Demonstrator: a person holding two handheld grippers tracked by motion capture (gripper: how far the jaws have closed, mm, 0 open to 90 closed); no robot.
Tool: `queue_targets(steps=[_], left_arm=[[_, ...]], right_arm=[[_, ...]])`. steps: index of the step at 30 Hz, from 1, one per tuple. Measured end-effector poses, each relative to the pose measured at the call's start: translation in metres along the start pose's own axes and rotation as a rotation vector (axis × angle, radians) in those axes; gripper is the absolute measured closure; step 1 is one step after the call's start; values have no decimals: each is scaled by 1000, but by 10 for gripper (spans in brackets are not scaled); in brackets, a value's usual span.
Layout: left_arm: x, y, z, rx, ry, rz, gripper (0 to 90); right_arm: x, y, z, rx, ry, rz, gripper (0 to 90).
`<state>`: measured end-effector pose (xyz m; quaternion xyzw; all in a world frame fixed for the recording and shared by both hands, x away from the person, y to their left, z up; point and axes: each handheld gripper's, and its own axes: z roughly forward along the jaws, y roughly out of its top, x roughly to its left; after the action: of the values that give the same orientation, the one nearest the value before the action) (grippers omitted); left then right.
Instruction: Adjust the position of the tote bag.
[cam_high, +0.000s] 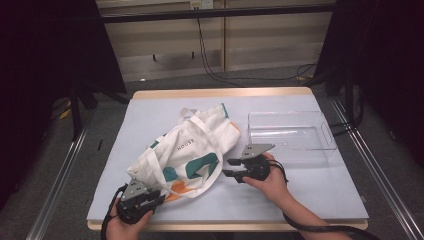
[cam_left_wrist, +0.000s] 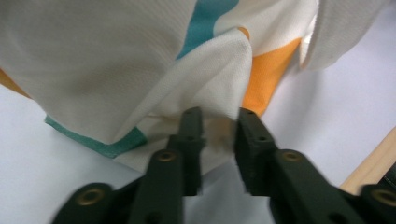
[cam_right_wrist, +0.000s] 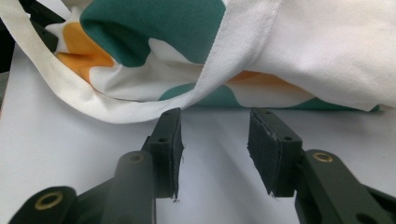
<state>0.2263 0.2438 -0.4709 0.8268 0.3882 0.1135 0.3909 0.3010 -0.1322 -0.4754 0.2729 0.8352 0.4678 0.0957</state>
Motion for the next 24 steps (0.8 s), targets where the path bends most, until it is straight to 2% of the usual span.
queue_targets(steps=[3, 5, 11, 12, 15, 19, 24], left_arm=[[1, 2, 0, 11, -1, 5, 849], [3, 2, -1, 2, -1, -8, 859], [10, 2, -7, -8, 13, -17, 862], [13, 1, -8, -11, 25, -7, 862], [17, 1, -8, -25, 14, -17, 862], [21, 1, -9, -25, 30, 2, 862], [27, 0, -10, -31, 40, -9, 863]], right_arm=[[-1, -1, 1, 9, -3, -5, 531], [-1, -2, 2, 7, -1, 1, 525], [-3, -3, 3, 10, -9, 5, 506], [-3, -2, 3, 9, -10, 4, 506], [-4, -2, 3, 11, -11, 9, 505], [-6, -1, 5, 7, -23, 14, 496], [-6, 4, 11, 18, -29, 11, 487]])
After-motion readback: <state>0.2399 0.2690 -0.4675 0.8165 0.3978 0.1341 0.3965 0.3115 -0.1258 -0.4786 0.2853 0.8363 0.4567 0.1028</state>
